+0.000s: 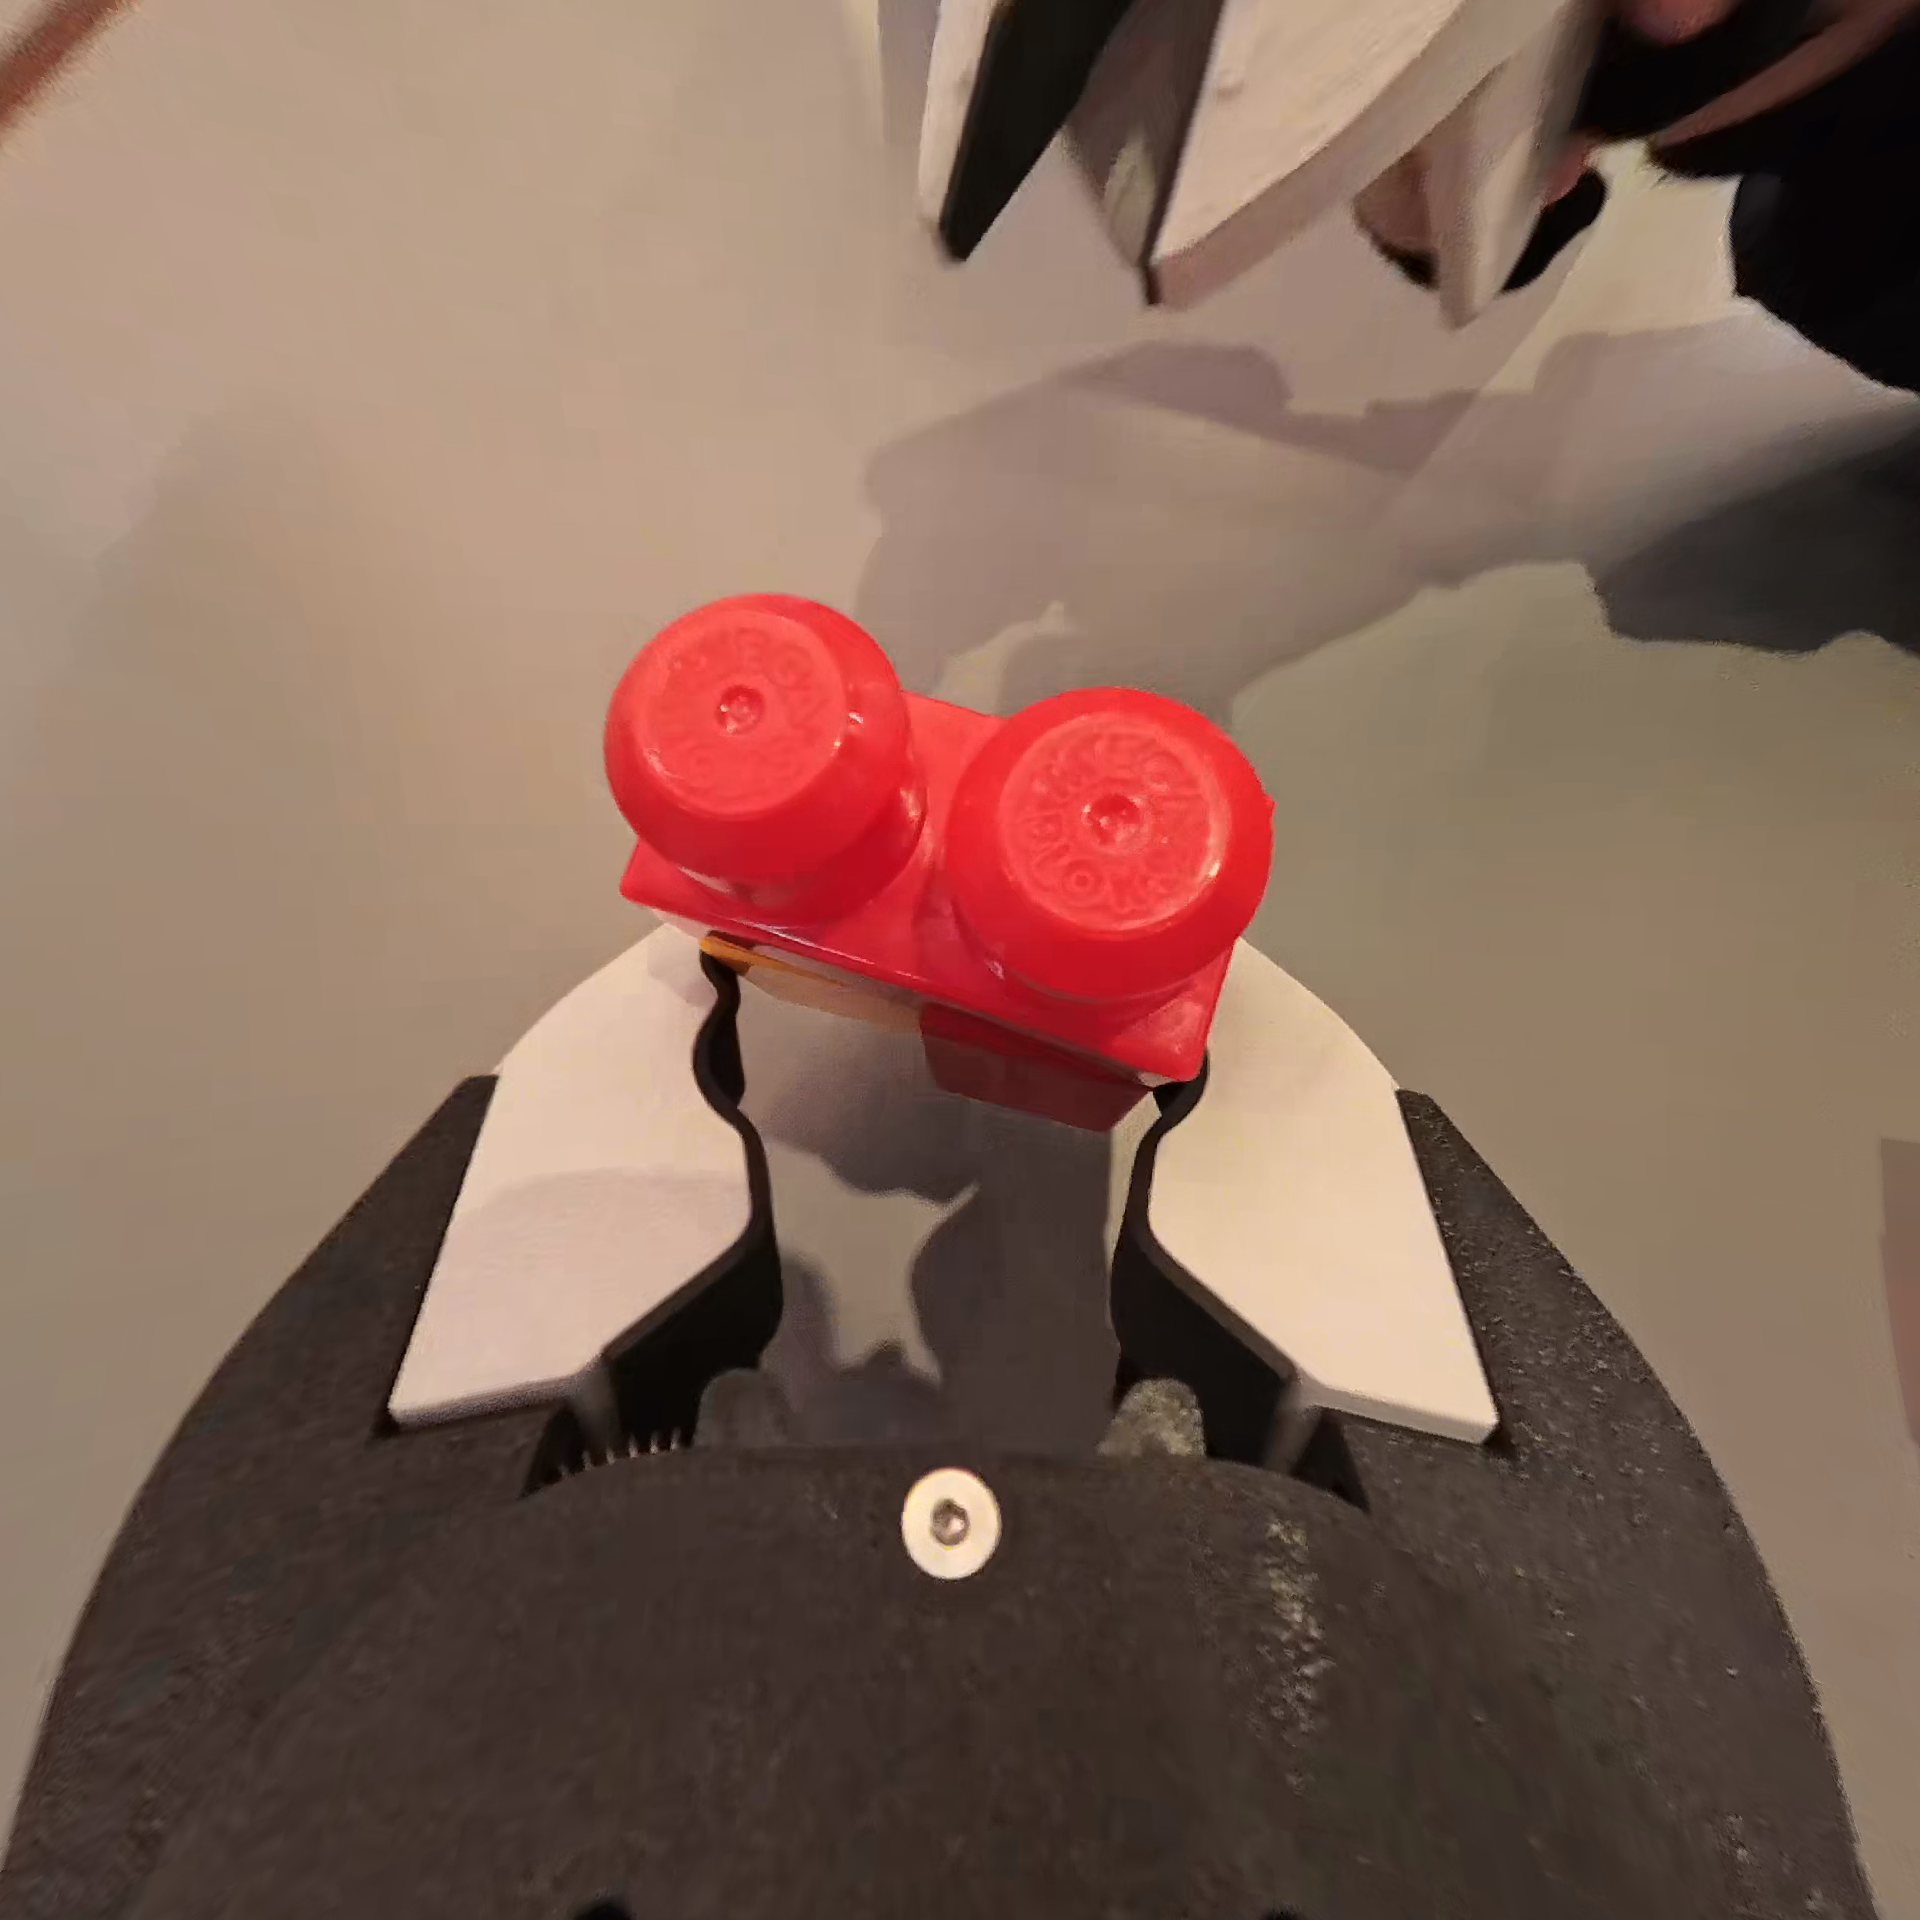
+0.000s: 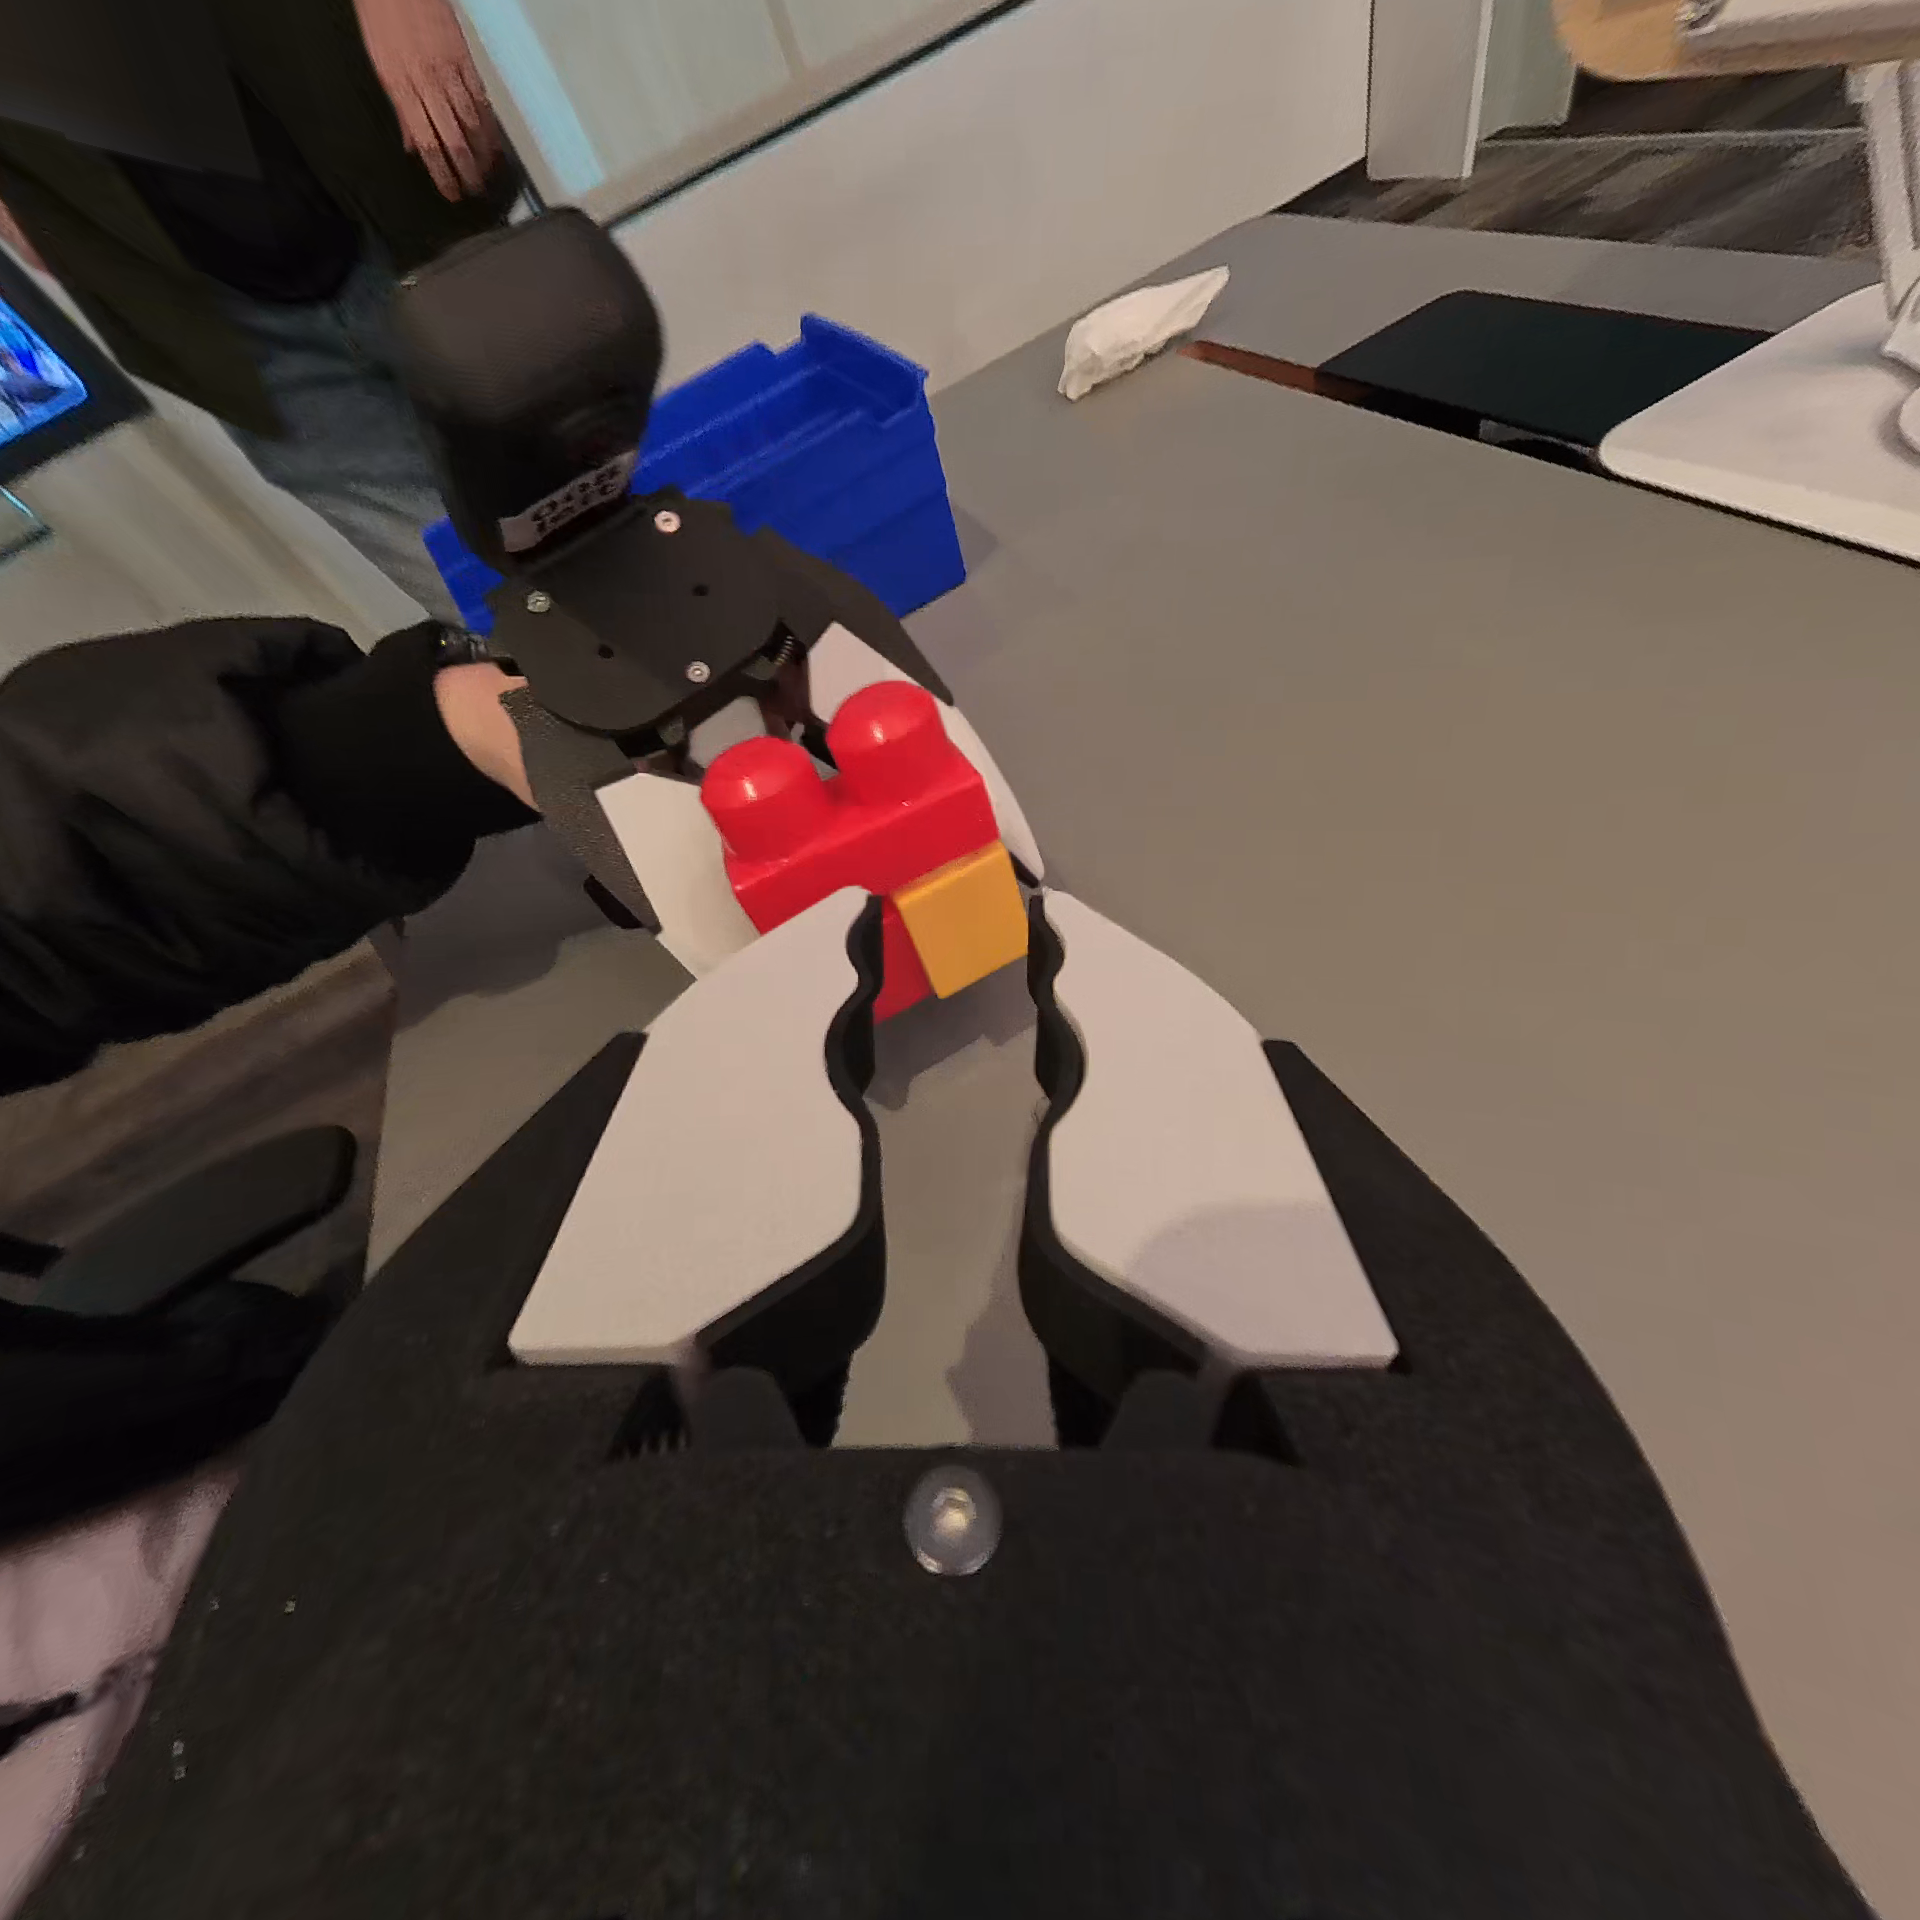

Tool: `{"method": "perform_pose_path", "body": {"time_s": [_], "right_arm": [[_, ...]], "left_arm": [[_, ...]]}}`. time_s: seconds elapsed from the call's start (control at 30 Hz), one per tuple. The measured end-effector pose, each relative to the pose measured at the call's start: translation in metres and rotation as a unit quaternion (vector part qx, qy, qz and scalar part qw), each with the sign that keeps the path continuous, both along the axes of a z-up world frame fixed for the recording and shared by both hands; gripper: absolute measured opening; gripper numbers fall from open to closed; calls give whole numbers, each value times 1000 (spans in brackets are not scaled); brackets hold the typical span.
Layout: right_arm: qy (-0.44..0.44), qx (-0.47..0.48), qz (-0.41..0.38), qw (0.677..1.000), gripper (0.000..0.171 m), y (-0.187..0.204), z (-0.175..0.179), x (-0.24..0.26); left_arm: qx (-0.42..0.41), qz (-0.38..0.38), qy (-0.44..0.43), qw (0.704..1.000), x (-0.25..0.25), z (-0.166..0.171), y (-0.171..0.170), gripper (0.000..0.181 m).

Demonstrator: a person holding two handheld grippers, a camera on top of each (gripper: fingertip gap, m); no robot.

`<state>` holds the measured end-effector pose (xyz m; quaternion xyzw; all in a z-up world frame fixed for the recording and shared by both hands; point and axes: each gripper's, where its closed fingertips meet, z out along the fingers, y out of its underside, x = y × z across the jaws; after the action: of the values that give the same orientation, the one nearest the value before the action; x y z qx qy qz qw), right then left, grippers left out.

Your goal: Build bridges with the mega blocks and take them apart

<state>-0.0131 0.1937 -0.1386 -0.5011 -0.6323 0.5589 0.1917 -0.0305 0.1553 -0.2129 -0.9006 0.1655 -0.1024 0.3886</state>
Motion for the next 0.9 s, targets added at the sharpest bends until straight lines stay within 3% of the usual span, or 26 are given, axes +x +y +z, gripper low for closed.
{"method": "perform_pose_path", "body": {"time_s": [0.17, 0.3, 0.53, 0.9], "right_arm": [[-8, 74, 4, 997, 29, -3, -11, 2], [0, 56, -3, 998, 28, 2, -9, 2], [-6, 75, 11, 997, 28, -8, -18, -9], [-7, 84, 12, 996, 28, -8, -21, -8]], "left_arm": [[-57, 10, 23, 998, -10, -31, -9, 79], [-71, 1, 55, 996, -14, -42, -11, 79], [-59, 2, 64, 996, -15, -44, -10, 80], [-27, 33, 52, 998, -23, -35, -18, 98]]}}
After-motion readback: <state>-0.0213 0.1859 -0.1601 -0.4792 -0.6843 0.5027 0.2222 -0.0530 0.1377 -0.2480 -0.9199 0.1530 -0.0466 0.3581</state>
